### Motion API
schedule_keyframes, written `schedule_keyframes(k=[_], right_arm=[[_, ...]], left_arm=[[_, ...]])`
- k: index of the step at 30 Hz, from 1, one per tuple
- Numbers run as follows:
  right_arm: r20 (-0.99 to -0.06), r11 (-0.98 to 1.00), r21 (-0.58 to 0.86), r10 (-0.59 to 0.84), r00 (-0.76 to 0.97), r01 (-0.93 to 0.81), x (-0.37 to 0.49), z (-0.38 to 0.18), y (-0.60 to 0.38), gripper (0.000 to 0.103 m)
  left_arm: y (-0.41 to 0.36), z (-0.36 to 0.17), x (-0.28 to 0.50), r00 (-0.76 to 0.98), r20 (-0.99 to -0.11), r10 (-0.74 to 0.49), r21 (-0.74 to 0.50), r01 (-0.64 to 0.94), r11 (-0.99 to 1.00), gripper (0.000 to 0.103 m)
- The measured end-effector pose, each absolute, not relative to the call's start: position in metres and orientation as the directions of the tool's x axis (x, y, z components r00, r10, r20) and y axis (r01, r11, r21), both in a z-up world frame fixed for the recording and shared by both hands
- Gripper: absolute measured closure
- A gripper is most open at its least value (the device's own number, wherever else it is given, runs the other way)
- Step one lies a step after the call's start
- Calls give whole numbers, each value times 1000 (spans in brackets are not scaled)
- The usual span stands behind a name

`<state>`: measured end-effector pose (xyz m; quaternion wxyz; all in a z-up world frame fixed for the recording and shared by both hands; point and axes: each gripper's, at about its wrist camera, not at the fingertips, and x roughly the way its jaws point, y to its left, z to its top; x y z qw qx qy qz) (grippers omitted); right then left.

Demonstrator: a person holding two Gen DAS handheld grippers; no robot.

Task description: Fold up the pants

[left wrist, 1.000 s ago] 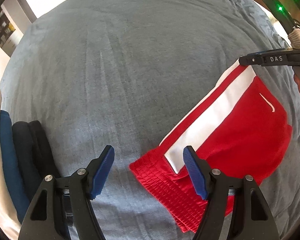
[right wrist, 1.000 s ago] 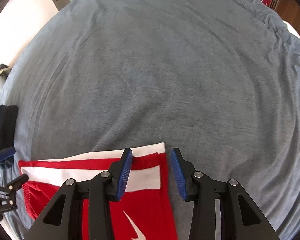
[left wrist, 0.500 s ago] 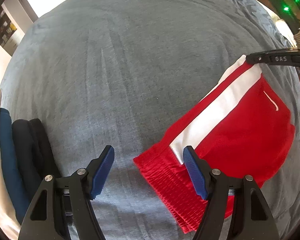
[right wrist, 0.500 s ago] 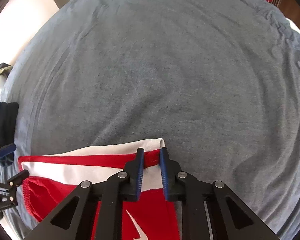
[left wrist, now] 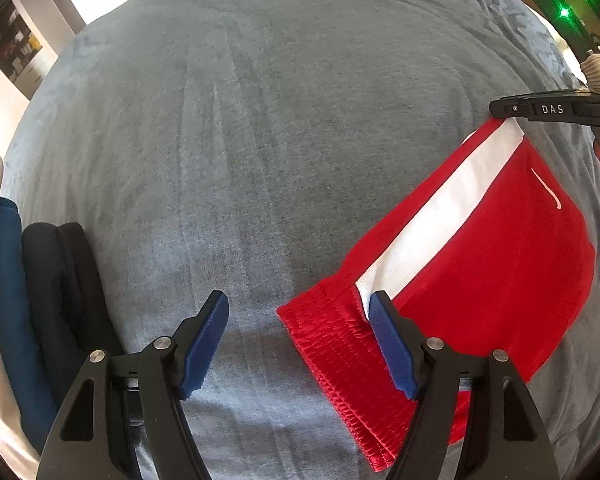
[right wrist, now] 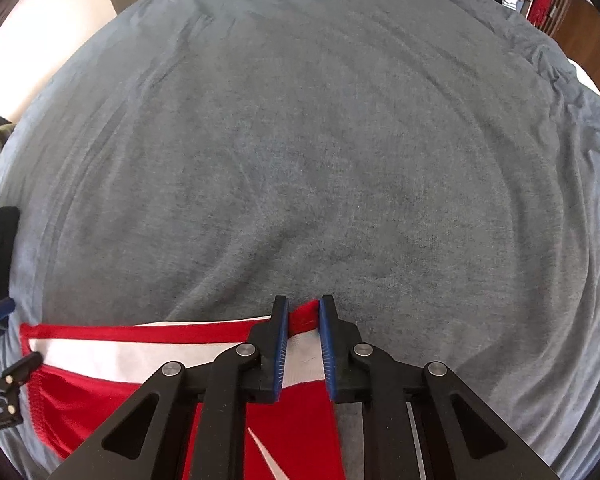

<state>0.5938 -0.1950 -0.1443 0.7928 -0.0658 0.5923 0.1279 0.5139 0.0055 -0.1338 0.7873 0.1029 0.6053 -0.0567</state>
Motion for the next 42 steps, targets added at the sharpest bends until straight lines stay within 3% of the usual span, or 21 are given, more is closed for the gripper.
schedule_keyframes(k=[2,6,11,14,21,33,37,42], right_arm=[[-955,963,35,111,275,-268,594,-145,-195,84],[-940,978,-46,28,340,-206,592,-132,-199,58],[-892,970,-173,-80,446,-172,573,-95,-201,57],[-882,974,-152,-58,467,-166,556,-73,-201,48],[-884,994,-78,-37,467,-70,492,-51,-214,48],[-927,975,70,-15,374,213,393,-72,-254,48],[-939,948,108,-2,345,300,375,-84,-263,48],[-947,927,133,14,322,350,358,-96,-263,48]], left_arm=[[7,-132,512,265,-963,39,95,202,975,29],[14,-118,510,320,-944,79,136,162,977,26],[18,-92,502,389,-915,108,175,141,974,21],[19,-81,492,394,-915,88,154,139,978,21],[8,-68,456,412,-910,48,147,213,966,21],[2,-82,404,327,-941,-87,-23,193,981,22],[2,-91,396,307,-944,-124,-65,195,979,34],[-1,-101,390,284,-944,-166,-98,238,966,39]])
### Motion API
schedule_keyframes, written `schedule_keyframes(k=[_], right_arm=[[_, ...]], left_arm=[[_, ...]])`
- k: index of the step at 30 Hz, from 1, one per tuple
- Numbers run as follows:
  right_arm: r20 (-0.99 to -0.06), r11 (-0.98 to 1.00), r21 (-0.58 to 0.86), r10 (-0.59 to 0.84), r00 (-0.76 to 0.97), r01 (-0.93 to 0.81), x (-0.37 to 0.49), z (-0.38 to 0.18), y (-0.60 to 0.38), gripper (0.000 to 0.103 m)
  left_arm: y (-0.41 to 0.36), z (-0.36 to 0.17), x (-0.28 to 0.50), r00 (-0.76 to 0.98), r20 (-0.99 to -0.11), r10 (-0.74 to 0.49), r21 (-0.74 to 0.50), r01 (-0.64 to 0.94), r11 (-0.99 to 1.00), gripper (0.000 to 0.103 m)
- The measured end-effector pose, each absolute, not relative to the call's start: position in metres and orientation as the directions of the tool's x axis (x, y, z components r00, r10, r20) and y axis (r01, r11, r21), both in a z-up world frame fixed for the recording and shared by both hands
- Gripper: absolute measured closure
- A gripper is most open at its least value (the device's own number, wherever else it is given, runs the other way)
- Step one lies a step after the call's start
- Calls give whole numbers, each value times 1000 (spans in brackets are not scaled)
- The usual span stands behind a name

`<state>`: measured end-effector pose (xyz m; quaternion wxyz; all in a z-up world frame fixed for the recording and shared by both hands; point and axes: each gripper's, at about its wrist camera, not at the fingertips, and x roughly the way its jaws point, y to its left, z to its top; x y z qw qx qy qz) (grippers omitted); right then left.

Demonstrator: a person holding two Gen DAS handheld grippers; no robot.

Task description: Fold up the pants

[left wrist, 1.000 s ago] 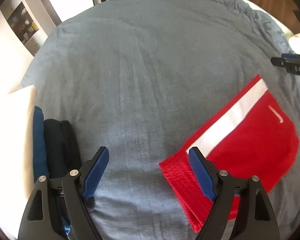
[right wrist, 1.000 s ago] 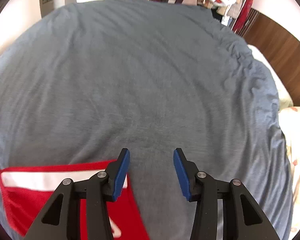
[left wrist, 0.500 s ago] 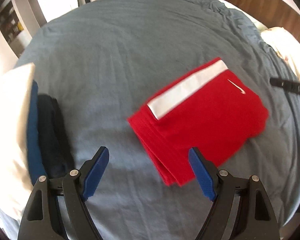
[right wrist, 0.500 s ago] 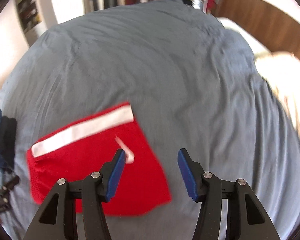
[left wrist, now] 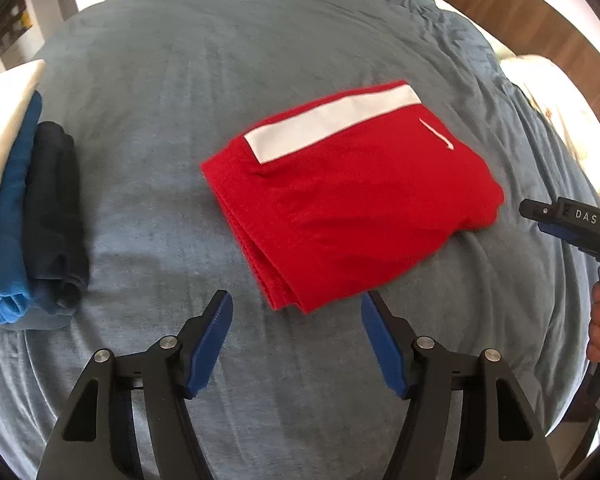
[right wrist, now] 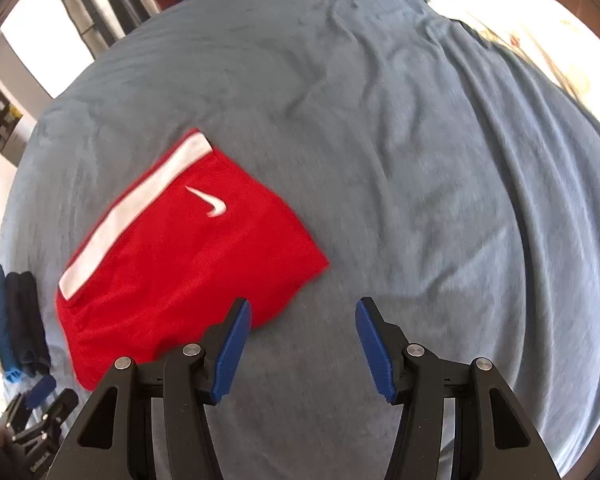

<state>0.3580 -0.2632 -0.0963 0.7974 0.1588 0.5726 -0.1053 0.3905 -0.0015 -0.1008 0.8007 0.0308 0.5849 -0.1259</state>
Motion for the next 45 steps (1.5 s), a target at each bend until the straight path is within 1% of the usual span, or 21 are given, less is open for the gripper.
schedule_keyframes(k=[3,7,10,13,16,19,24,28,30,32,33,36,38,42,45], right_arm=[[-947,919,143,18,321,368,351,-103,-265,48],[-944,919,135,6,329,369,348,-105,-267,48],[-940,918,127,-10,340,377,347,-105,-266,48],[-932,904,158,2,363,398,349,-106,-269,48],[-923,883,202,26,385,424,352,-108,-273,48],[-918,848,244,46,394,470,353,-113,-277,48],[-900,792,317,78,429,522,352,-115,-281,48],[-881,740,369,85,466,563,351,-116,-284,48],[-872,709,385,70,485,591,349,-117,-287,49],[-862,660,418,73,501,624,349,-122,-290,49],[-859,637,434,79,507,637,347,-124,-291,50],[-859,595,443,67,507,671,348,-131,-288,50],[-867,577,433,56,496,692,349,-137,-284,50],[-872,537,440,65,485,720,353,-146,-281,54],[-874,510,445,69,481,736,355,-152,-281,54]], left_arm=[[-2,-105,389,282,-946,-157,-84,253,964,40],[1,-111,389,262,-952,-159,-96,239,966,40],[1,-111,390,273,-953,-133,-64,249,966,40],[-3,-106,393,297,-949,-109,-20,286,958,40],[-7,-94,407,323,-940,-113,2,336,942,40],[-22,-76,434,354,-923,-150,22,436,899,40],[-58,-54,486,382,-891,-245,53,623,780,40],[-94,-50,522,337,-882,-329,42,752,658,40],[-114,-56,536,304,-886,-350,50,813,581,40],[-133,-66,547,283,-894,-346,72,854,515,46],[-141,-72,555,263,-901,-345,67,870,489,52],[-159,-86,572,200,-915,-350,19,888,459,54],[-168,-95,580,188,-920,-345,21,900,435,55],[-186,-110,596,151,-924,-352,-3,917,400,57],[-199,-121,609,131,-927,-351,-16,922,387,62]])
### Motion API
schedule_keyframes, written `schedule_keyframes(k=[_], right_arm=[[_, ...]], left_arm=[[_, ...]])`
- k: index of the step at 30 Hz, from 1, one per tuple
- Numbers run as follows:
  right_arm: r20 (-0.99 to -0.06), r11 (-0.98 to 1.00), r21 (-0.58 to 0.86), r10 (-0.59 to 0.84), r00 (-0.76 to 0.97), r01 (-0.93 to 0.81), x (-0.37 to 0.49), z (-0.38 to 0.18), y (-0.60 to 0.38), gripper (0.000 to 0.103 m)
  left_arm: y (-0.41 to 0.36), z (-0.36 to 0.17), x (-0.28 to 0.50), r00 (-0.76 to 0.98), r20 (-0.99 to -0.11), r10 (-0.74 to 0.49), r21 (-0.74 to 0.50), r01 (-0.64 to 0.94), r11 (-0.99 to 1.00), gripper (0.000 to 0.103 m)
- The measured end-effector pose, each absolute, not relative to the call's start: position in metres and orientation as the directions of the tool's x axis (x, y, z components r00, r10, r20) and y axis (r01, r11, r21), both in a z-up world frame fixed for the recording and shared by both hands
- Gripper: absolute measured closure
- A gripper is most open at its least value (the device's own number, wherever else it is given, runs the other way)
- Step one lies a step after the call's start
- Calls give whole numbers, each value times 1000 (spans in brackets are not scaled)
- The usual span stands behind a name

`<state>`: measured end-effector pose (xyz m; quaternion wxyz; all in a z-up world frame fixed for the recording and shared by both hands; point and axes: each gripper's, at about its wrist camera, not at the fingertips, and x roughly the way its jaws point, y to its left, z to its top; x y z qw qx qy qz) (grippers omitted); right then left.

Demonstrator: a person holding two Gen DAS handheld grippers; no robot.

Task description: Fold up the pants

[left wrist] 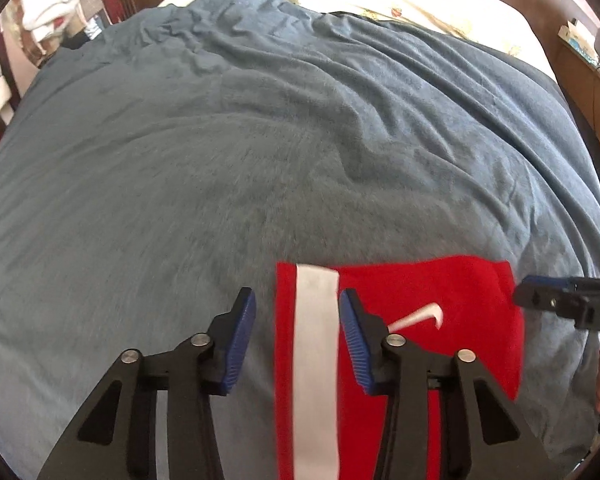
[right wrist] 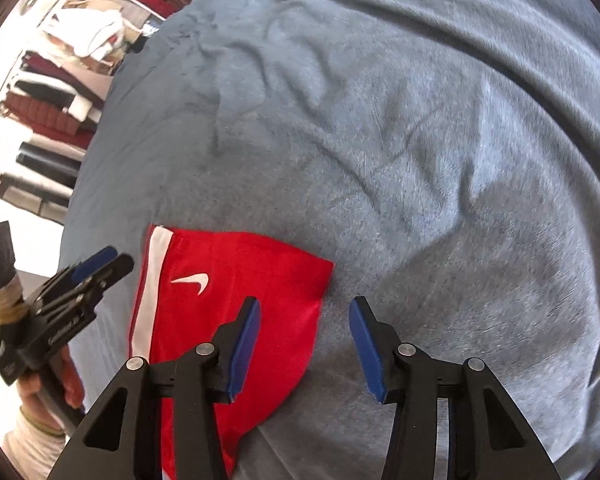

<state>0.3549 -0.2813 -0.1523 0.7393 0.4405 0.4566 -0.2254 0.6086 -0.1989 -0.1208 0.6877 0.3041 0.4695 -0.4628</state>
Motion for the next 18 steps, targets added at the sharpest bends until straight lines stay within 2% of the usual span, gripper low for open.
schedule_keyframes(k=[9,18], right_arm=[[-881,514,431,62,469,742,375,-168,-280,62],[-883,532,422,59,465,734,385,-177,-284,65]], left_arm=[[-213,-153,627,37,-948,-316,-87,926,368,74],[-221,-170,630,-11,-954,-300,-120,929,349,75]])
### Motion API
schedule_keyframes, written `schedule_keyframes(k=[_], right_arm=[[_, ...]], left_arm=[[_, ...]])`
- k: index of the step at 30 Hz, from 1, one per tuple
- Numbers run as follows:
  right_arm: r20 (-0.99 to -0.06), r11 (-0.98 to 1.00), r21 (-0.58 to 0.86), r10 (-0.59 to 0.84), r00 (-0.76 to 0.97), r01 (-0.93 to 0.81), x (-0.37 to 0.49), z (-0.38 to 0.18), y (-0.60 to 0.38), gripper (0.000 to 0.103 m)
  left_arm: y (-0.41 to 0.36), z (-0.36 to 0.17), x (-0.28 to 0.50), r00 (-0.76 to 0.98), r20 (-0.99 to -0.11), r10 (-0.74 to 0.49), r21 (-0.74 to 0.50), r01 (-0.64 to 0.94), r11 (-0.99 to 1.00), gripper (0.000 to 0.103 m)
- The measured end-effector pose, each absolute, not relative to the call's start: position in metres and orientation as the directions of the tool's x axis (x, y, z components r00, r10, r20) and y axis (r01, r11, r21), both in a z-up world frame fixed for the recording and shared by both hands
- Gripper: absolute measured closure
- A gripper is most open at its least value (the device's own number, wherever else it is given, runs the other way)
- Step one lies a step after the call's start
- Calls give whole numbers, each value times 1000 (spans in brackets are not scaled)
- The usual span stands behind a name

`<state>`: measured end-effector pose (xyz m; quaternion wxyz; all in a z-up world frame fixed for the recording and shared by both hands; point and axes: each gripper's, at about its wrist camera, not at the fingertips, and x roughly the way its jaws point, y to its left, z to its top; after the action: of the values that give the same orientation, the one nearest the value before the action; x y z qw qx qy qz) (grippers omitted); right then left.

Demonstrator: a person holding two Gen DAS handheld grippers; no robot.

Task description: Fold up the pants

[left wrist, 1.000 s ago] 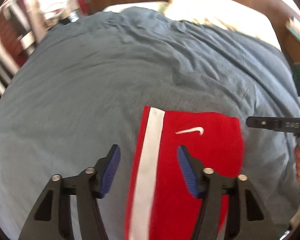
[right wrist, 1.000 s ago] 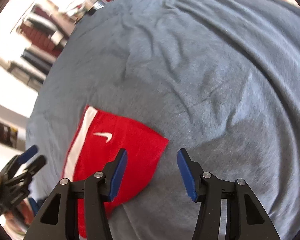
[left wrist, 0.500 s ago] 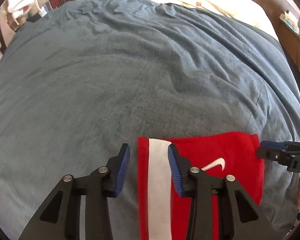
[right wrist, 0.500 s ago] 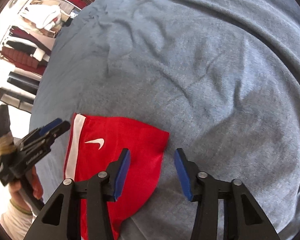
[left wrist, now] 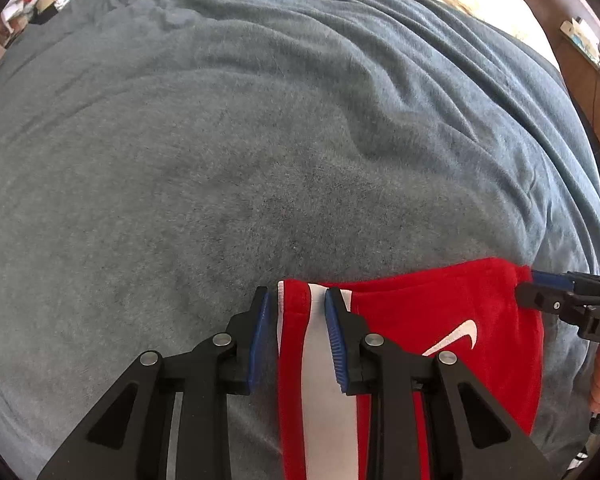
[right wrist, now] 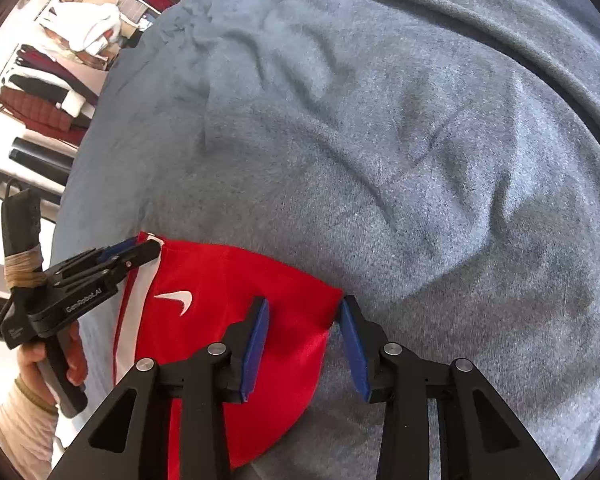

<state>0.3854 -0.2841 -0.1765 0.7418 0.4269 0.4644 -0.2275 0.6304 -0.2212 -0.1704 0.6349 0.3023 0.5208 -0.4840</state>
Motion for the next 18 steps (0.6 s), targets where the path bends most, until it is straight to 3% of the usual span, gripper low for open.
schedule_keyframes(k=[5,7,15,18], right_arm=[[-882,533,426,66,466,731,394,-183,-287,65],[-882,532,427,68,466,731,396,-185,-288,65],[-870,528,456,94,484,717,397,-189,-296,89],[-871,564,436,70,486,701,392,-181,-295,92]], left_arm=[[-223,-177,634,-27,-954,-298,-137,925,355,75],[-222,-178,634,-42,-953,-301,-153,921,357,81],[-225,-169,627,-18,-952,-306,-128,931,342,91],[-224,-159,625,-2,-946,-325,-121,930,347,92]])
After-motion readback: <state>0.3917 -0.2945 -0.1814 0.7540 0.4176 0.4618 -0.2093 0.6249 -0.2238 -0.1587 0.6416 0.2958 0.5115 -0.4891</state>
